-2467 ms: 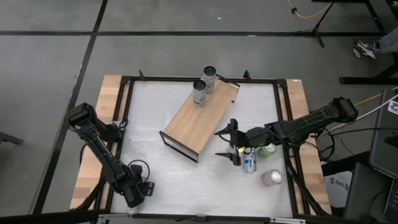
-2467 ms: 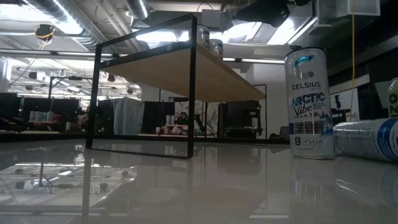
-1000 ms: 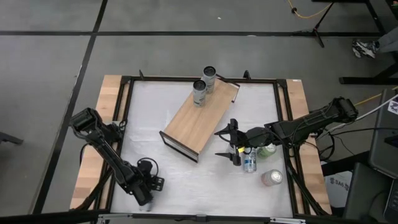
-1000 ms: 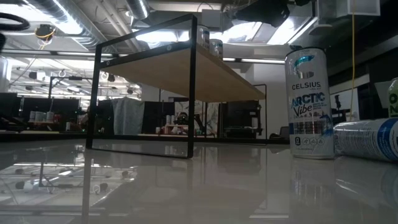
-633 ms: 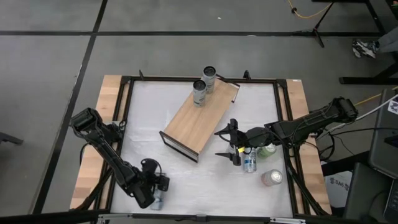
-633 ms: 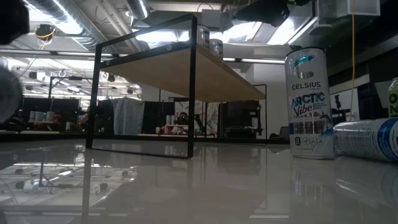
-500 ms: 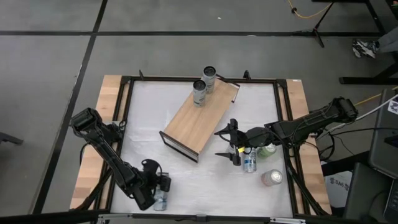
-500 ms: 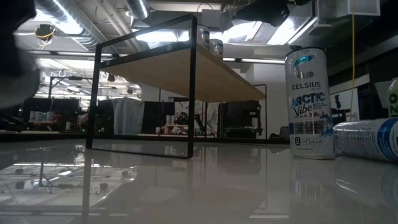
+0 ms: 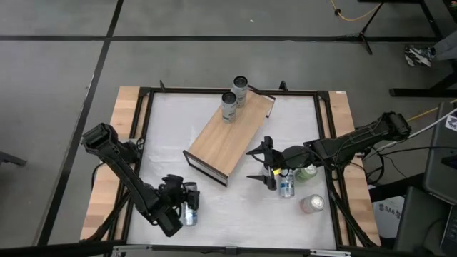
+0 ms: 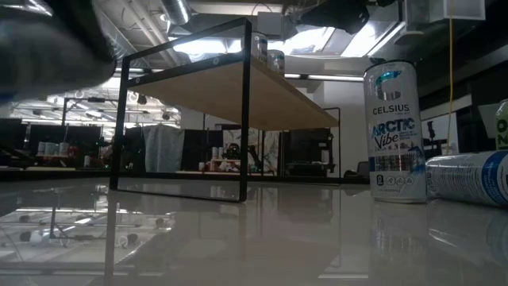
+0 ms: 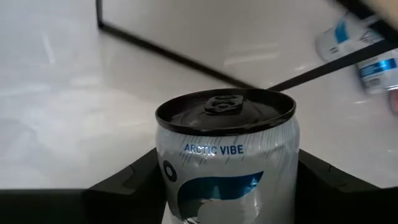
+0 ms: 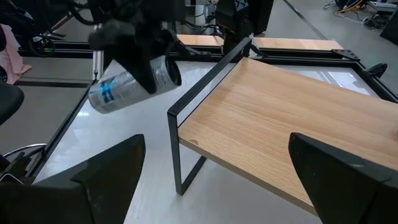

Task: Place canned beverage on shelf
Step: Put the bottom left white soda can on the shelf

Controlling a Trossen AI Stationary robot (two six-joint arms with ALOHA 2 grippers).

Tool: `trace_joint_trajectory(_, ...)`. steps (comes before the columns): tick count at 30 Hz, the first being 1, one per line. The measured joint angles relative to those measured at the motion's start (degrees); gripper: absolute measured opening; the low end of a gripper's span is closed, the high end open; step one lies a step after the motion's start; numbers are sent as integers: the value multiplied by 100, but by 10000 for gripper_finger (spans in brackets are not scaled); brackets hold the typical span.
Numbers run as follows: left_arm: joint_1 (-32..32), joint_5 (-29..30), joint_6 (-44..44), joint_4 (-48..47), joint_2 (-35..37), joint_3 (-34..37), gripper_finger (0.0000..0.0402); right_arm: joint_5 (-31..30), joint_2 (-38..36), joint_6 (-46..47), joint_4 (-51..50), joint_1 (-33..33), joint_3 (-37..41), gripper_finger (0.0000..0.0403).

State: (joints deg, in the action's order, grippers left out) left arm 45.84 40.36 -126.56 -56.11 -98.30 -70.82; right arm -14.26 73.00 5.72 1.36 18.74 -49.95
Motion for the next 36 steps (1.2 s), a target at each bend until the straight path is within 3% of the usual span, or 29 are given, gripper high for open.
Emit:
trace_joint_trajectory(11,-311,507,571,-1729,0,-1413,233,2,-1,0,11,0,0,386)
trace_joint_trajectory(20,-720,1281,1332,-1991,0,-2369,235,-1,0,671,29,0,0,386)
trace_joint_trajectory(27,-1140,2451,2518,-1974,3,-2959,235,0,-1,914,27,0,0,386)
trace_joint_trajectory(36,-1816,3697,4912,-1259,13,-3103,236,-6,-1,925,219,0,0,386)
